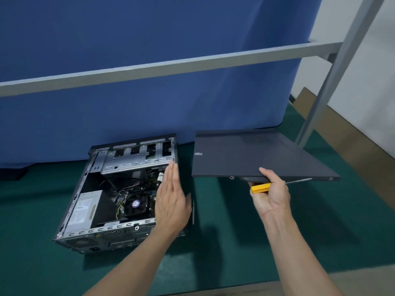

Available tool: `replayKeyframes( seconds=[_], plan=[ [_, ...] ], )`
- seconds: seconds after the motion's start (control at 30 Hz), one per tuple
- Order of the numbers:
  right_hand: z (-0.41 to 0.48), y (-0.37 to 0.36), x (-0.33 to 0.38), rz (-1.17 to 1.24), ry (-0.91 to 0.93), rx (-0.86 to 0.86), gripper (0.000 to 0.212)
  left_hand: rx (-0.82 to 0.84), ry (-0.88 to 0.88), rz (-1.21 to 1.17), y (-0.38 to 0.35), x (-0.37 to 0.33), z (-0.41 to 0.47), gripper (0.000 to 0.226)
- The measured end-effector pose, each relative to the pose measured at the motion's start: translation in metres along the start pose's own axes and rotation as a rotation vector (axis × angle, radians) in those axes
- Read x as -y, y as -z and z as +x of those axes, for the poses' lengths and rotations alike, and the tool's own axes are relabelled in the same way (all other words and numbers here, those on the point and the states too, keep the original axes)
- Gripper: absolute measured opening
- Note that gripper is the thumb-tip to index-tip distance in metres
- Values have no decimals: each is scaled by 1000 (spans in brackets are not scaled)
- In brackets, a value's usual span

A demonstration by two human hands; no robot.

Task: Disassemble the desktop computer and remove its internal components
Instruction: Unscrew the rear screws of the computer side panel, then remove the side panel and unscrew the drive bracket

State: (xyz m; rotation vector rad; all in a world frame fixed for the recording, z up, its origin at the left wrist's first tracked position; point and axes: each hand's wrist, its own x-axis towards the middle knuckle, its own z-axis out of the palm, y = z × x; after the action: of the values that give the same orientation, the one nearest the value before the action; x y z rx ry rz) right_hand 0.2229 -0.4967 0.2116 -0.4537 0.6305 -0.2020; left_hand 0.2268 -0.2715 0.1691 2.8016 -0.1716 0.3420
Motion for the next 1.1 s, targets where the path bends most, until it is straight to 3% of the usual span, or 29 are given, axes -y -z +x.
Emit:
replayKeyframes(
  seconds=[0.1, 0.23, 0.47, 0.7, 0.83, 0.93, 1.1],
  plan=[
    [15, 19, 17, 41, 9, -44, 17, 265, 126, 5, -26, 7, 2, 100],
    [32, 40, 23, 50, -13, -101, 17, 593, 168, 89, -52, 8, 11, 100],
    [61, 71, 12, 48, -98, -197, 17, 665, 92, 273, -64, 15, 19, 102],
    [70, 104, 3, -4, -97, -316, 30, 770, 69, 304, -60, 11, 21, 73],
    [71, 121, -18, -353, -70, -434, 21, 750, 64, 317, -59, 9, 18, 67],
    [70, 133, -30, -641, -121, -486, 37, 740, 59, 322, -59, 9, 19, 65],
    [80, 151, -40, -812, -245, -565, 39, 736, 50, 318, -58, 11, 19, 66]
  ],
)
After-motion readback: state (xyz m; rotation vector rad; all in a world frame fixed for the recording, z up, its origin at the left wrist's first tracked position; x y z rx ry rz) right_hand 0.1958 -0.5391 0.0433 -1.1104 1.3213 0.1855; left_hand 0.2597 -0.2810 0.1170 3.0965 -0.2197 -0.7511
